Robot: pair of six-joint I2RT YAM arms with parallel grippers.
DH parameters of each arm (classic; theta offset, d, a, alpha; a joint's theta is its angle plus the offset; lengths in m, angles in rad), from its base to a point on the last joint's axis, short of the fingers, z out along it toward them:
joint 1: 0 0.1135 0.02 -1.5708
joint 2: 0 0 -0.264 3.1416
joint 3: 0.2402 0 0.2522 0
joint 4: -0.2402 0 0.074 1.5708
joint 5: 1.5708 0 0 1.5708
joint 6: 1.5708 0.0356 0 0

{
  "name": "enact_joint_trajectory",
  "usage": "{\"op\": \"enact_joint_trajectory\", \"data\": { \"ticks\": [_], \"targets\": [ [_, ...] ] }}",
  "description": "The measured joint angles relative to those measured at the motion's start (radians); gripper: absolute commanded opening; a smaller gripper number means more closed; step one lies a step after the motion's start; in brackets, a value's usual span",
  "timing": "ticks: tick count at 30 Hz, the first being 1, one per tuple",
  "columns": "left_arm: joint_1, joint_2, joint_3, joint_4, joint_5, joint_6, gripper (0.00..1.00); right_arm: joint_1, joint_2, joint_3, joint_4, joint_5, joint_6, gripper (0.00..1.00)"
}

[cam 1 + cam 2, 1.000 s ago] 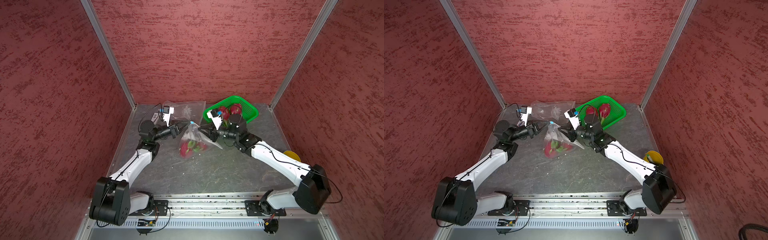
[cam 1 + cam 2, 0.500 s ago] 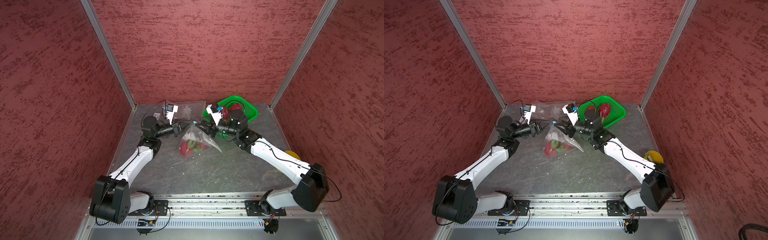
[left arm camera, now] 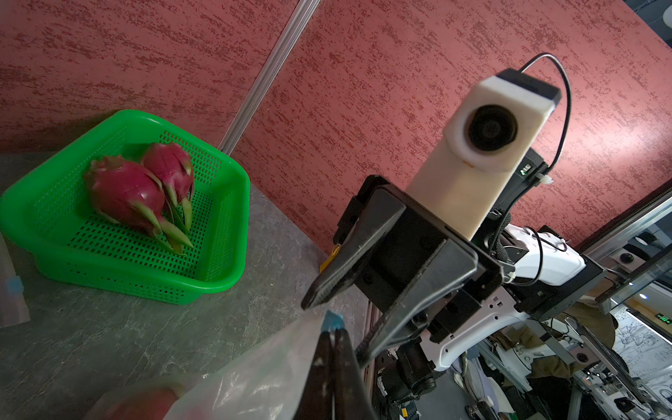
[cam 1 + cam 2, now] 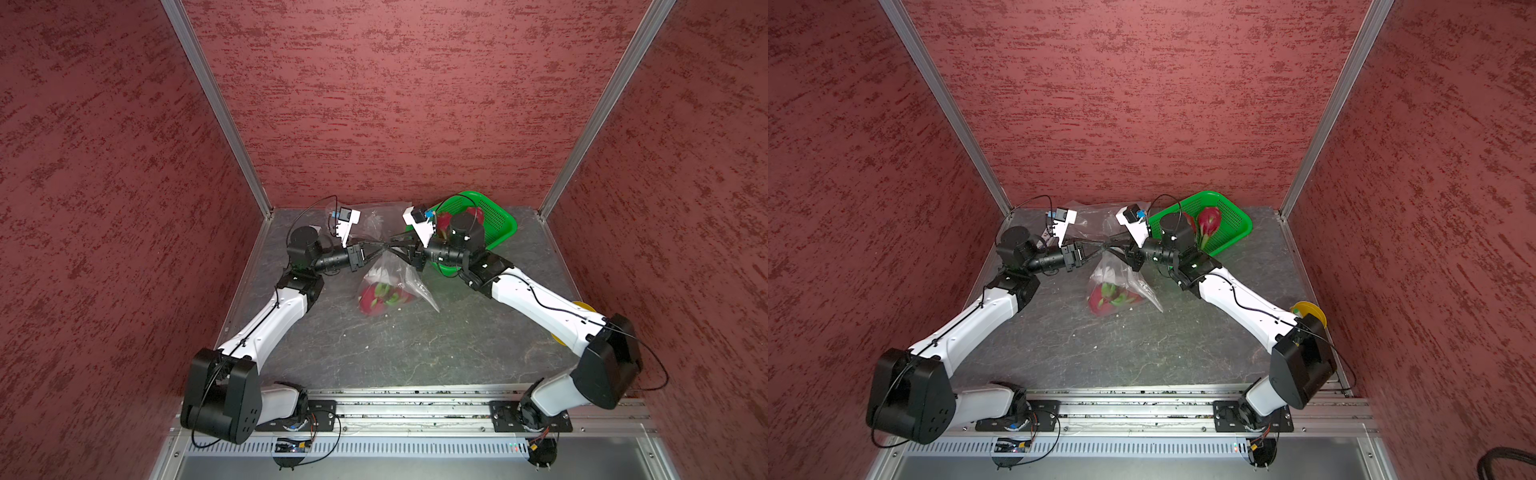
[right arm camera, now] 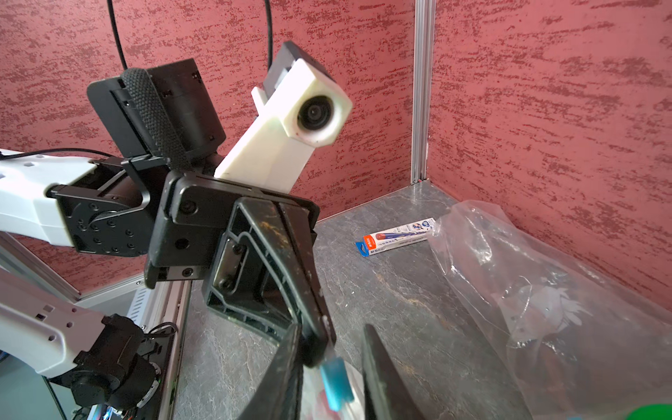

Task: Open the zip-top bag and take out the dragon fruit
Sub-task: Unzip the zipper on the zipper food storage bag.

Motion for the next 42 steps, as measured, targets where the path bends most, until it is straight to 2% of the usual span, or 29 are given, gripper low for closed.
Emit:
{"op": "enact_joint_trajectory", "data": {
  "ticks": [9, 17, 26, 33, 42],
  "targets": [
    [0.009, 0.008, 0.042, -0.109, -0.002, 0.007, 0.0, 0.006, -0.002, 0.0, -0.027, 0.049, -0.056, 0.33],
    [0.012, 0.008, 0.043, -0.117, -0.007, 0.008, 0.0, 0.006, -0.002, -0.002, -0.055, 0.072, -0.085, 0.31],
    [0.014, 0.008, 0.043, -0.117, -0.015, 0.008, 0.0, 0.01, -0.001, -0.002, -0.058, 0.074, -0.092, 0.18],
    [0.019, 0.007, 0.043, -0.119, -0.015, 0.008, 0.0, 0.012, 0.004, -0.002, -0.068, 0.078, -0.089, 0.0],
    [0.031, 0.005, 0.043, -0.117, 0.01, 0.005, 0.0, 0.017, -0.022, -0.027, -0.059, 0.081, -0.095, 0.0]
  ]
}}
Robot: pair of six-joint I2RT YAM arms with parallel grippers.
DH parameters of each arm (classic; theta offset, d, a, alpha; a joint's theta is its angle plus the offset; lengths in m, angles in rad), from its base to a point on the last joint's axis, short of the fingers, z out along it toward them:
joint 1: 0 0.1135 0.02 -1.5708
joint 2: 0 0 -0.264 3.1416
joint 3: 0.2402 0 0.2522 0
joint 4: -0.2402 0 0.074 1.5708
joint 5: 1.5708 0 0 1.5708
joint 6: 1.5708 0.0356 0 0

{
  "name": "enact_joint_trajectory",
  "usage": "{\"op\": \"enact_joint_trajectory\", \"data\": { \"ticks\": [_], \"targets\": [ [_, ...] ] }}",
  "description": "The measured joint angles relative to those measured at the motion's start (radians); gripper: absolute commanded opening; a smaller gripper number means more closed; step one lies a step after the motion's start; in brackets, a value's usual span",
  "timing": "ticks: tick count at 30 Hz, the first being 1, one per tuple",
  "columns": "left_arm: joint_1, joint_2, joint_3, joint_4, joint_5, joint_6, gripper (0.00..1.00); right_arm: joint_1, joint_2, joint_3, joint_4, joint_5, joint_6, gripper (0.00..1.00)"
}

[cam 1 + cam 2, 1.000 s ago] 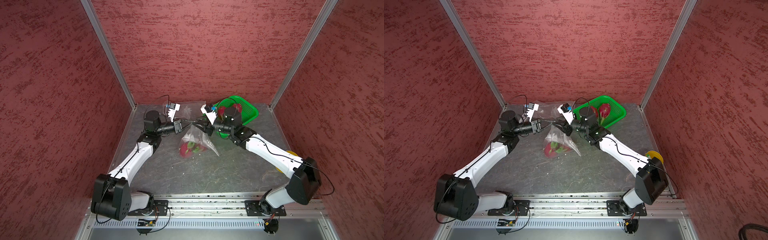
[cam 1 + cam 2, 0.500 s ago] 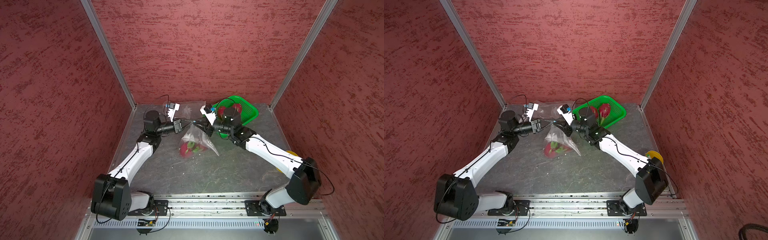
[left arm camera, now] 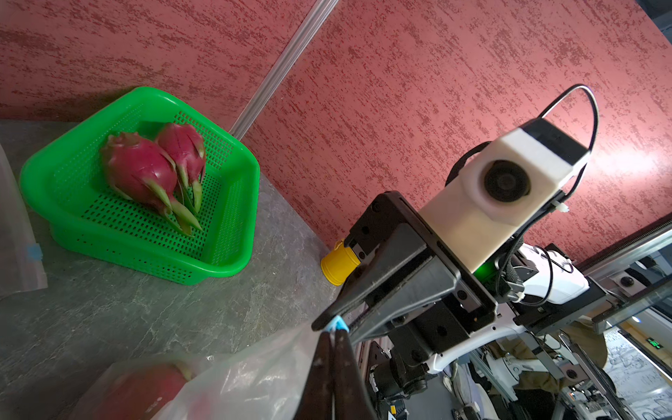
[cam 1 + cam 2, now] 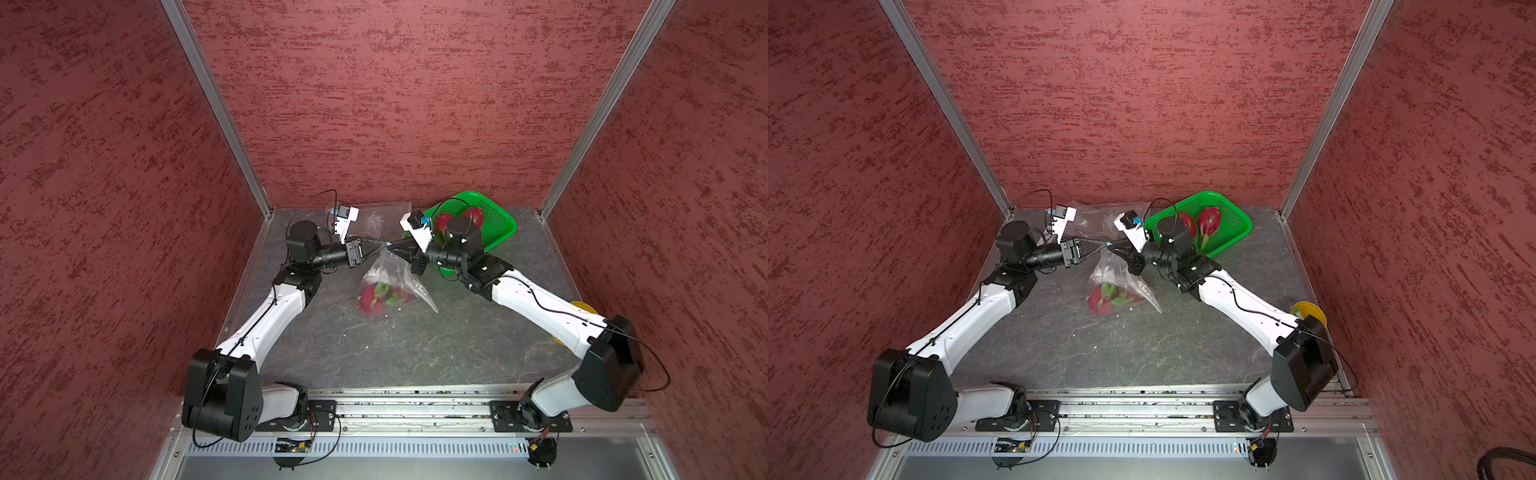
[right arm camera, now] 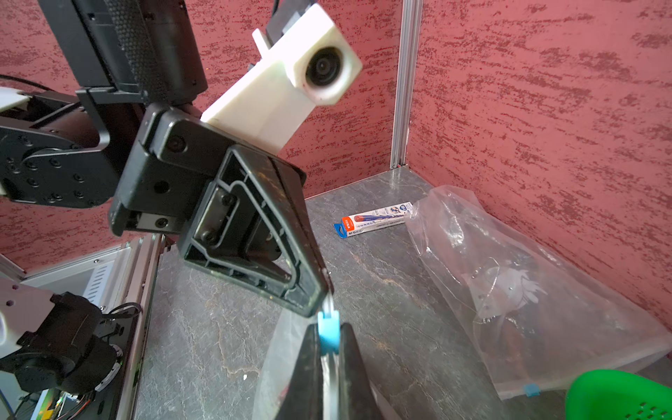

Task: Open the zip-top bag and take out the dragon fruit
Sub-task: Unzip the zipper on the zipper food storage bag.

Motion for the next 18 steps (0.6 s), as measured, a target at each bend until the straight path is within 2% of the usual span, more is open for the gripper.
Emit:
{"op": "enact_joint_trajectory", "data": {
  "ticks": [18],
  "targets": [
    [0.106, -0.019, 0.017, -0.022, 0.026, -0.023, 0.0, 0.003, -0.115, -0.146, 0.03, 0.071, 0.037, 0.0]
  ]
}}
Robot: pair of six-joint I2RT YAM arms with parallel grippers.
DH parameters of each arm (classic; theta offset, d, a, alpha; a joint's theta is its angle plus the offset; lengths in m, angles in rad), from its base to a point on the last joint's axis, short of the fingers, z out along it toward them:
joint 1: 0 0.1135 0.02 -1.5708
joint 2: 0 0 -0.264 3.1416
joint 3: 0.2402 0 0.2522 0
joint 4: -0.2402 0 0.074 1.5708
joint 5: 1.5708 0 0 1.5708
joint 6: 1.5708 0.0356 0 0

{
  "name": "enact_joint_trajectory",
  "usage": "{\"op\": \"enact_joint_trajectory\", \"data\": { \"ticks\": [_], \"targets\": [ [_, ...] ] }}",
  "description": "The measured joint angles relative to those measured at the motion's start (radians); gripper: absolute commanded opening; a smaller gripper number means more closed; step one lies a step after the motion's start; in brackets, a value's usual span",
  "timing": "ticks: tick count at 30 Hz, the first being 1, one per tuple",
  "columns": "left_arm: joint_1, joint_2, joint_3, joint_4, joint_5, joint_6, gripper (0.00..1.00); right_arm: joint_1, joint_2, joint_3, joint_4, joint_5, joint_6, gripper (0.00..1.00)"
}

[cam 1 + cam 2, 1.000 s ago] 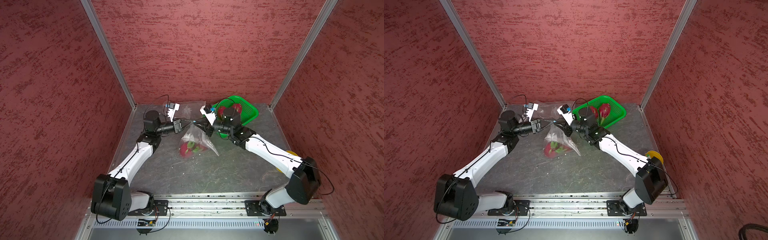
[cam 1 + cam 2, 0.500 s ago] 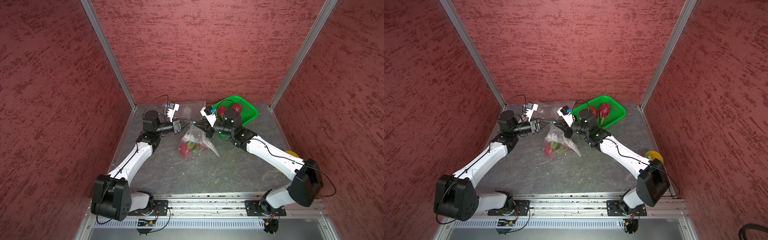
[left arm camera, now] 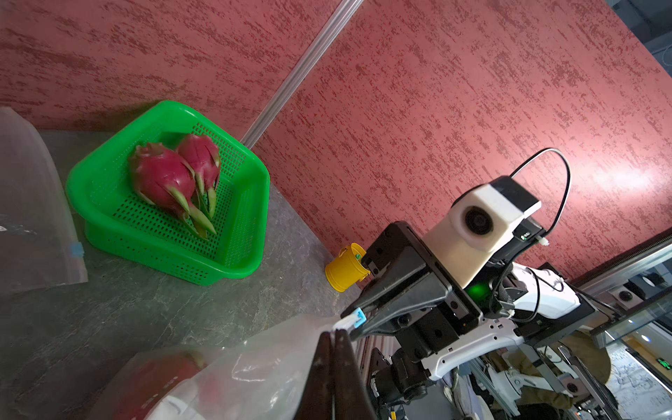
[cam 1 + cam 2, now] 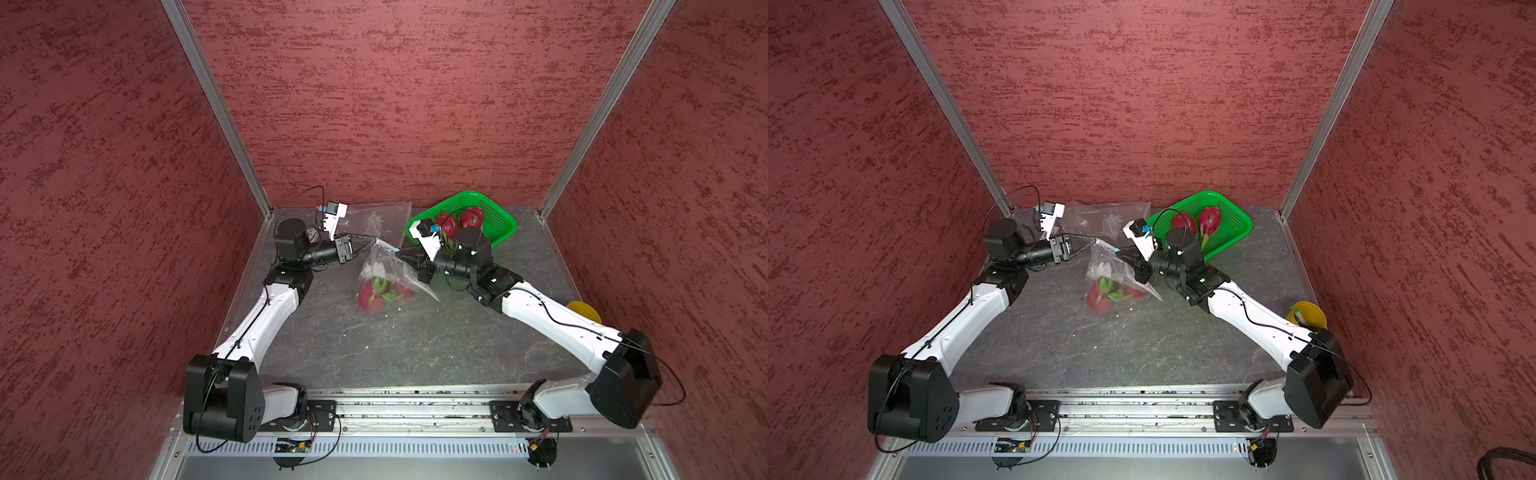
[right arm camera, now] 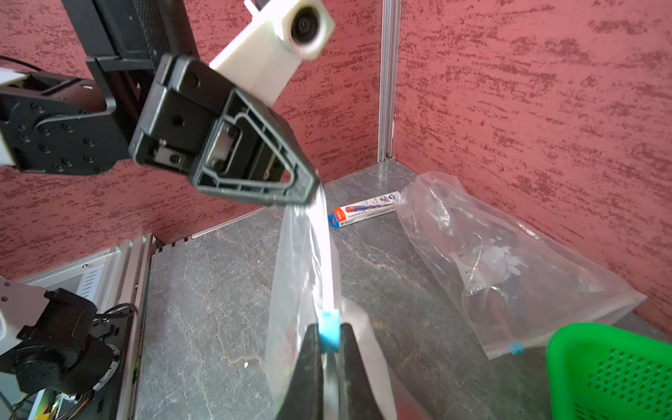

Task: Open the zip-top bag and take out the dragon fruit
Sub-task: Unzip the zipper on the zipper food storage bag.

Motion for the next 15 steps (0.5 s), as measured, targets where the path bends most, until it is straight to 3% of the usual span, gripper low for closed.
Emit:
{"op": "enact_joint_trajectory", "data": {
  "ticks": [8, 15],
  "targets": [
    [0.099, -0.019, 0.001, -0.004, -0.027, -0.037, 0.0, -0.002, -0.095, -0.112, -0.007, 0.041, 0.051, 0.0],
    [0.116, -0.025, 0.001, -0.028, -0.04, -0.035, 0.0, -0.003, -0.171, -0.205, -0.023, 0.065, 0.108, 0.0]
  ]
}}
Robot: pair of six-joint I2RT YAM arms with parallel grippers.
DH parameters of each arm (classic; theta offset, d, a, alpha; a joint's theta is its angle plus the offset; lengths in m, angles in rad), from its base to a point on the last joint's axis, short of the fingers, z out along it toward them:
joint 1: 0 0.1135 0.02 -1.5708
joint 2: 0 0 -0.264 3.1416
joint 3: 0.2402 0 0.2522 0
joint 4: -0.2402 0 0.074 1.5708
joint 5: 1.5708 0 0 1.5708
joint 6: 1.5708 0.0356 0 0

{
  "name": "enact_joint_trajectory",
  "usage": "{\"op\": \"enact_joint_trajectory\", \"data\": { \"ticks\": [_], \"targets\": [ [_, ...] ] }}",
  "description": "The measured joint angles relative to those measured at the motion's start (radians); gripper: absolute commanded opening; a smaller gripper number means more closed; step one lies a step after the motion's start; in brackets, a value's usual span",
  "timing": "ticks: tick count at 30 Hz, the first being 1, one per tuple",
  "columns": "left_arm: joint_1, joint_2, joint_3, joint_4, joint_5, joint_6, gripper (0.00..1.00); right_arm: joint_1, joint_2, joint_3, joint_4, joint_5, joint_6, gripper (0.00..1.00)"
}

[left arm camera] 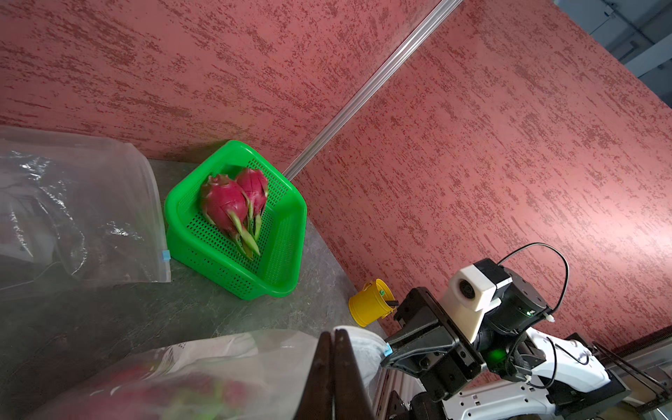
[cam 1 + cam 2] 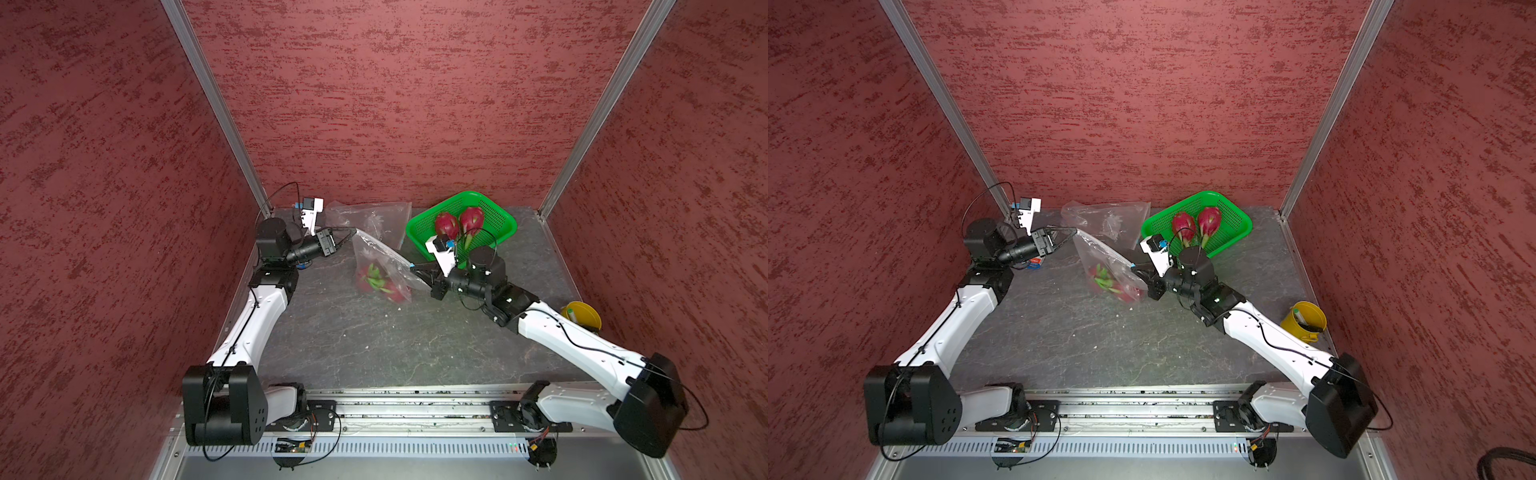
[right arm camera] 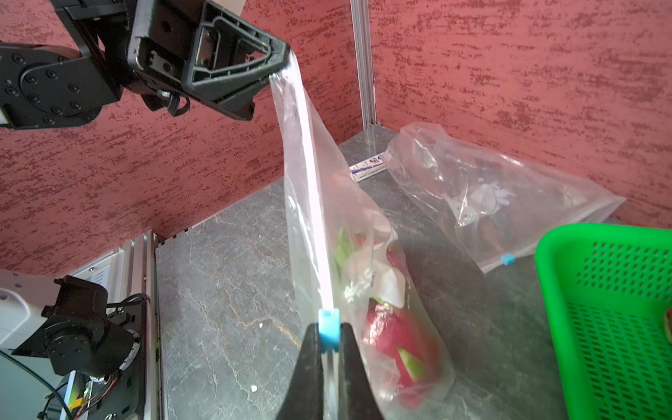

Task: Open the zip-top bag and take out the dragon fruit
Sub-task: Unzip the zipper on the zipper food storage bag.

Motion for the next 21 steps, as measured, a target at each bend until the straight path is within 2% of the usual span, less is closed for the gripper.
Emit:
{"op": "enact_joint_trajectory", "data": {
  "ticks": [21],
  "targets": [
    [0.007, 0.006, 0.001, -0.002, -0.004, 0.0, 0.0, -0.003, -0.171, -0.113, -0.1, 0.086, 0.08, 0.0]
  ]
}}
